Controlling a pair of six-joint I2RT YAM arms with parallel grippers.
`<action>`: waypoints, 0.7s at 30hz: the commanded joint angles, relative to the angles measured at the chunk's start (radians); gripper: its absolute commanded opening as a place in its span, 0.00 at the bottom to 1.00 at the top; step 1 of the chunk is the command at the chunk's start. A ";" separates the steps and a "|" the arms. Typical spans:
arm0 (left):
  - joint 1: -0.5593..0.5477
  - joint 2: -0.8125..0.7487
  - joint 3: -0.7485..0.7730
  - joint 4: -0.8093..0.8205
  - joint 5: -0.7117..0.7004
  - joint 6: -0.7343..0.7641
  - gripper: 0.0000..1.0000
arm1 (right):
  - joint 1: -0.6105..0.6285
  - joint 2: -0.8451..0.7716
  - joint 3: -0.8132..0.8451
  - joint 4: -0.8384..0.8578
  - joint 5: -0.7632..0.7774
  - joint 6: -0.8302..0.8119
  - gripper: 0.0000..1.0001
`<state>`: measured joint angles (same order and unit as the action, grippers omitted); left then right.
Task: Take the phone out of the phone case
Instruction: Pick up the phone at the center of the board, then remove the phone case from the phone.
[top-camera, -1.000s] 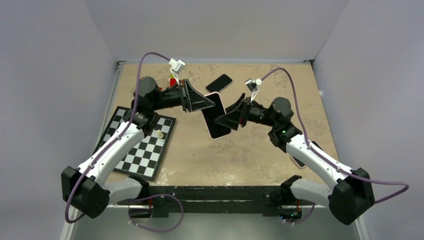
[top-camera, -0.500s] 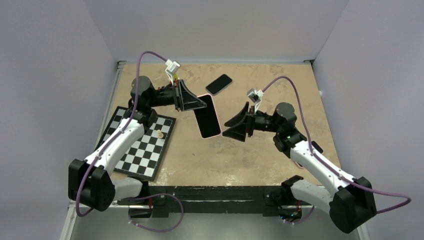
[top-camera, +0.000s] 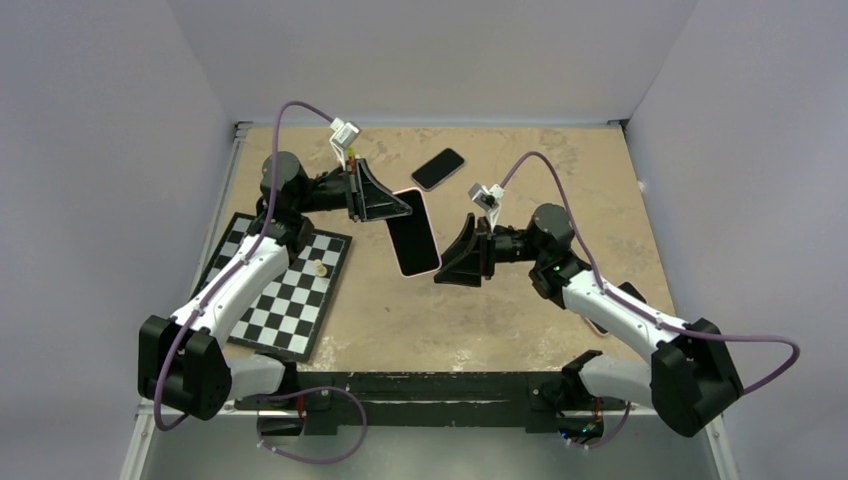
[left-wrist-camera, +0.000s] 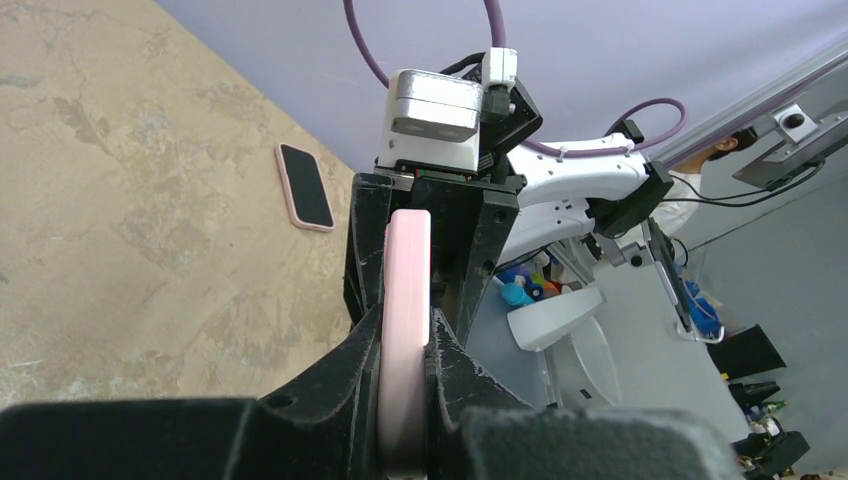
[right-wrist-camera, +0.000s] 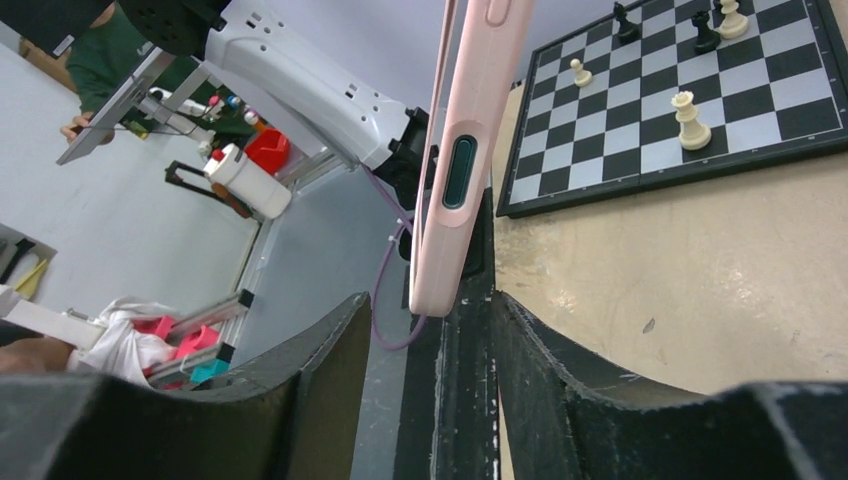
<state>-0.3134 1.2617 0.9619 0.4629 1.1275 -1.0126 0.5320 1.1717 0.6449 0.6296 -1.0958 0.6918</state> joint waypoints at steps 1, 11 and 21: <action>0.010 -0.015 0.015 0.072 0.012 -0.031 0.00 | 0.023 -0.002 0.056 0.071 -0.002 -0.003 0.49; 0.007 -0.012 0.017 0.082 0.019 -0.094 0.00 | 0.046 -0.016 0.051 0.114 -0.001 -0.061 0.00; -0.019 0.028 -0.076 0.405 0.004 -0.631 0.00 | 0.102 -0.226 0.021 0.087 0.093 -0.323 0.00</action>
<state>-0.3260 1.2827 0.9146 0.7494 1.1622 -1.4097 0.6216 1.0054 0.6392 0.6338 -1.0111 0.5529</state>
